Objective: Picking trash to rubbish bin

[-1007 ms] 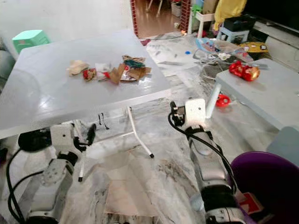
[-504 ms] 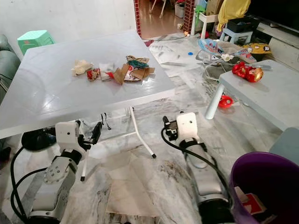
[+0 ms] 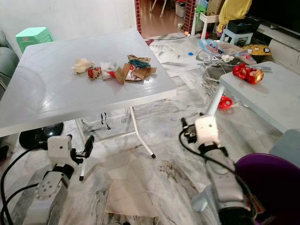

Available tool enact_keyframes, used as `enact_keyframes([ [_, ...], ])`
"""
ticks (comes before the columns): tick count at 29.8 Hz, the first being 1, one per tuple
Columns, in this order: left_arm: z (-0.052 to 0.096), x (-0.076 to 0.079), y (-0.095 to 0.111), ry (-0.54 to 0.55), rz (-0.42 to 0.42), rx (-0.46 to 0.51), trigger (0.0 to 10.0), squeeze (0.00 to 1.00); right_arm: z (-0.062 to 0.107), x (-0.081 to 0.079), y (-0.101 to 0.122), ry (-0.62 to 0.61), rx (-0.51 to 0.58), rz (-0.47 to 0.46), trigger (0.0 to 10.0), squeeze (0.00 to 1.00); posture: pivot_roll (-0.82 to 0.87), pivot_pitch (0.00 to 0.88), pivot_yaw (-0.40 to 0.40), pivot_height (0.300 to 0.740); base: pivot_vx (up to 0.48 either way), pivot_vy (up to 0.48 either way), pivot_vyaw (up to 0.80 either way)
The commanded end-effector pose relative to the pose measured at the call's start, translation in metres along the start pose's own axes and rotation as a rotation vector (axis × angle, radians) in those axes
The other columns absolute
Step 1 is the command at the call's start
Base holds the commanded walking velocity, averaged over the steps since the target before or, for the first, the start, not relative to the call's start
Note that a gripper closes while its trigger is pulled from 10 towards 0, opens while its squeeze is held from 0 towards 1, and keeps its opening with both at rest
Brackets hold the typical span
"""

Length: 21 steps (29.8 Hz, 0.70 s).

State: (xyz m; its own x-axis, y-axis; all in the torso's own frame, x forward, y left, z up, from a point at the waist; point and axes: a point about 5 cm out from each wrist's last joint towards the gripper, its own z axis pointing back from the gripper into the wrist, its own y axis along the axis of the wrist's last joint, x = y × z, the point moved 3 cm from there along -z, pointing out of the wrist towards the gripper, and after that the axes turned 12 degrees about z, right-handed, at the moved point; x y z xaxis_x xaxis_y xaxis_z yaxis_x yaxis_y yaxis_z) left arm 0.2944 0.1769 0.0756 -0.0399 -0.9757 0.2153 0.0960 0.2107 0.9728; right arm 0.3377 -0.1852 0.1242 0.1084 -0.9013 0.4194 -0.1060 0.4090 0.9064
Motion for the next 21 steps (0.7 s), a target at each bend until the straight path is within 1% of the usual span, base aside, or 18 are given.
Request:
enact_keyframes([
  [1, -0.004, 0.003, 0.003, -0.011, -0.003, 0.008, 10.0, 0.0, -0.003, 0.004, 0.001, -0.006, 0.005, -0.005, 10.0, 0.0, -0.05, 0.026, 0.02, 0.74, 0.0, 0.0, 0.0],
  [4, -0.006, 0.008, 0.008, -0.025, 0.0, 0.026, 10.0, 0.0, -0.003, 0.005, 0.003, -0.014, 0.009, -0.006, 10.0, 0.0, -0.05, 0.025, 0.019, 0.74, 0.0, 0.0, 0.0],
  [5, -0.007, 0.011, 0.012, -0.033, -0.002, 0.037, 10.0, 0.0, -0.003, 0.004, 0.003, -0.011, 0.011, -0.012, 10.0, 0.0, -0.05, 0.025, 0.017, 0.74, 0.0, 0.0, 0.0],
  [8, -0.006, 0.012, 0.015, -0.036, 0.003, 0.05, 10.0, 0.0, -0.004, 0.0, 0.004, -0.006, 0.016, -0.028, 10.0, 0.0, -0.04, 0.025, 0.014, 0.74, 0.0, 0.0, 0.0],
  [9, -0.006, 0.012, 0.015, -0.036, 0.003, 0.05, 10.0, 0.0, -0.004, 0.0, 0.004, -0.006, 0.016, -0.028, 10.0, 0.0, -0.04, 0.025, 0.014, 0.74, 0.0, 0.0, 0.0],
  [12, -0.004, 0.009, 0.015, -0.013, 0.005, 0.057, 10.0, 0.0, -0.008, -0.008, 0.006, 0.001, 0.018, -0.064, 10.0, 0.0, -0.02, 0.027, 0.009, 0.74, 0.0, 0.0, 0.0],
  [14, -0.002, 0.006, 0.015, 0.005, -0.002, 0.059, 10.0, 0.0, -0.011, -0.013, 0.009, 0.013, 0.027, -0.066, 10.0, 0.0, -0.02, 0.028, 0.006, 0.74, 0.0, 0.0, 0.0],
  [21, 0.0, 0.006, 0.015, 0.01, -0.002, 0.067, 10.0, 0.0, -0.016, -0.021, 0.018, 0.04, 0.051, -0.084, 10.0, 0.0, -0.01, 0.039, -0.002, 0.74, 0.0, 0.0, 0.0],
])
